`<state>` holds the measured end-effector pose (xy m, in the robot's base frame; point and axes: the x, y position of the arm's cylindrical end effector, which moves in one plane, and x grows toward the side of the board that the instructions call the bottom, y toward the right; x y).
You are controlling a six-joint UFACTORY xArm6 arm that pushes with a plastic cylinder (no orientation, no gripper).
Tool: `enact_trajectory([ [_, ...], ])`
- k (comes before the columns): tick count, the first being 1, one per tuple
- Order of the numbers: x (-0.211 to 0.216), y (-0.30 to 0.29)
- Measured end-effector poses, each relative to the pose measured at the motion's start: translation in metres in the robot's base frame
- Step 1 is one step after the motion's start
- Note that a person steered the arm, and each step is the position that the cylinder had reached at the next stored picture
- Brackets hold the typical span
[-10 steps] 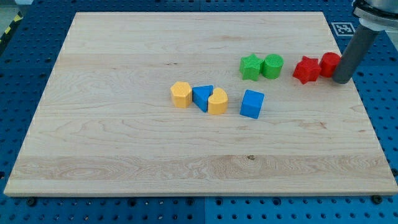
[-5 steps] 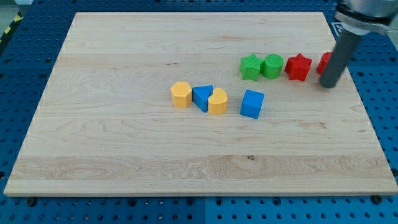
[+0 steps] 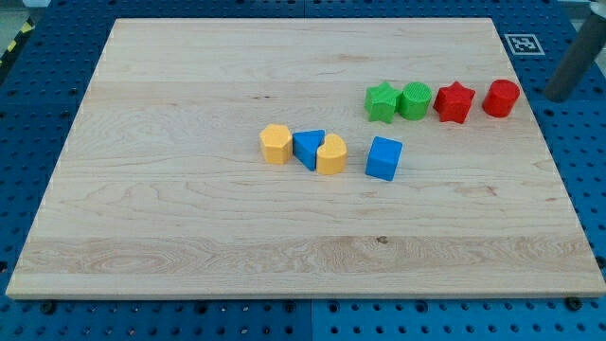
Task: Adjust the red star red circle to the horizontal line
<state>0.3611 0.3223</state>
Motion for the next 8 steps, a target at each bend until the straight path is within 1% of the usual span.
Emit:
enact_trajectory([
  [2, 0.000, -0.061],
  [3, 0.001, -0.076],
  [4, -0.008, -0.065],
  [6, 0.004, 0.009],
  [8, 0.004, 0.015],
])
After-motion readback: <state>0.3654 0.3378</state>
